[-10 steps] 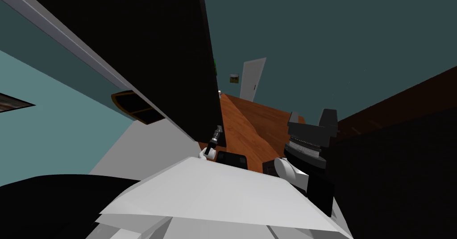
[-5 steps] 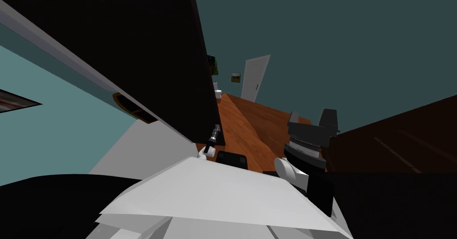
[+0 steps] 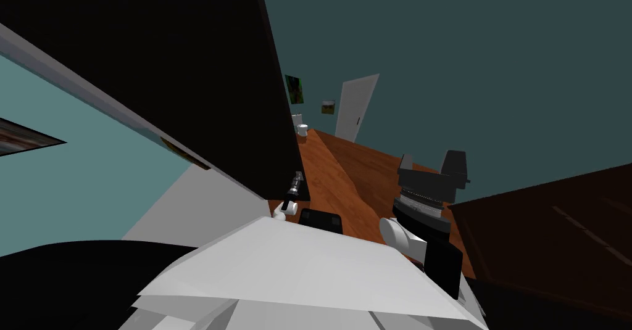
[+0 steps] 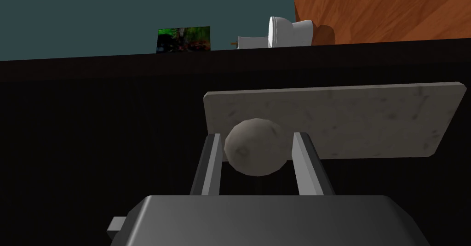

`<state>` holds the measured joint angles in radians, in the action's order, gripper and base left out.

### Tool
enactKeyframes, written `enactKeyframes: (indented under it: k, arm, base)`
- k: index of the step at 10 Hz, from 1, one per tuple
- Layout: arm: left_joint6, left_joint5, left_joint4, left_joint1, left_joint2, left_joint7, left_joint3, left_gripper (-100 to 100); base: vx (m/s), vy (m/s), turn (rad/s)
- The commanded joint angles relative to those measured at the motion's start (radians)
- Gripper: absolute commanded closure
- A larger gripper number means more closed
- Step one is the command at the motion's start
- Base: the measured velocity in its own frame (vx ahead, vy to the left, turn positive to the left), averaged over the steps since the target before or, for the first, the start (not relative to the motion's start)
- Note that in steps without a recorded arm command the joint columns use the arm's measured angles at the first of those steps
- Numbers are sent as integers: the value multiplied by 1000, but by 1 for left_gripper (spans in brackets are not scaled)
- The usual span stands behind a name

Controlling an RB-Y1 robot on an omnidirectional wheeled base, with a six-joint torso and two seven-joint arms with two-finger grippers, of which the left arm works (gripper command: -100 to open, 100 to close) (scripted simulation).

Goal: Push the door open

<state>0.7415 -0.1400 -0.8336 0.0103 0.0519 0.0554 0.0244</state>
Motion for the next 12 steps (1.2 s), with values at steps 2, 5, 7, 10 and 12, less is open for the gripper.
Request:
enactKeyframes:
  k: [2, 5, 7, 10, 12]
  arm:
    - [-1, -12, -2, -2, 10, 7, -27, 100]
    - [2, -30, 4, -5, 14, 19, -64, 100]
    - [4, -42, 8, -7, 14, 27, -91, 100]
    - [6, -58, 13, -10, 8, 37, -124, 100]
    - [0, -58, 15, -7, 4, 36, -123, 100]
  base:
    - [190, -56, 54]
    - [198, -68, 63]
    - [206, -73, 82]
    - [196, -68, 67]
    - [156, -50, 53]
